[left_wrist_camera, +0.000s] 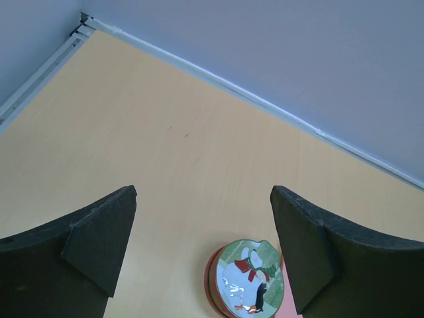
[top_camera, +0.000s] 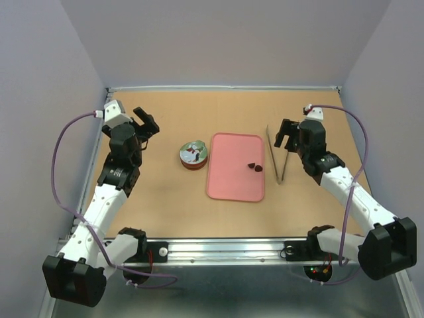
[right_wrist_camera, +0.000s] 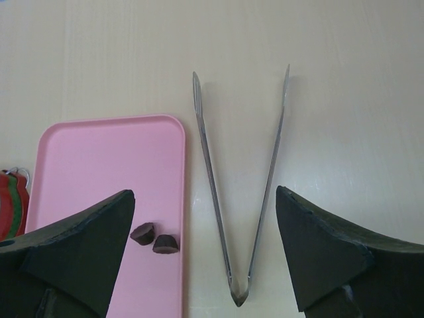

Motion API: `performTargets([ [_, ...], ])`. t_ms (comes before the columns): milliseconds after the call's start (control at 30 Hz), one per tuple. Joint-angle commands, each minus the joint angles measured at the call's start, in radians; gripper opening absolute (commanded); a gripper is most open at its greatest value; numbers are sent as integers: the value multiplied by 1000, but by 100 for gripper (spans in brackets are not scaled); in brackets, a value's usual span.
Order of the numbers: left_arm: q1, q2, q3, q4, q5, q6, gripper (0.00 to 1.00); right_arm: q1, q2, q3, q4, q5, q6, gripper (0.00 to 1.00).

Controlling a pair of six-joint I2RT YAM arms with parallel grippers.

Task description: Pack the chocolate

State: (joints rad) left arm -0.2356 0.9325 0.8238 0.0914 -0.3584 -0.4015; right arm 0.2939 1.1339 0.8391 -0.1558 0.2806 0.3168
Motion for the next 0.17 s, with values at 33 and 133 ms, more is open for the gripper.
performTargets([
  [33,-7,-34,-17,48,-33,15,95,-1,-36,-1,2,25,-7,92],
  [133,-8,-43,-20,48,-31,15,95,-1,-37,0,1,28,-7,92],
])
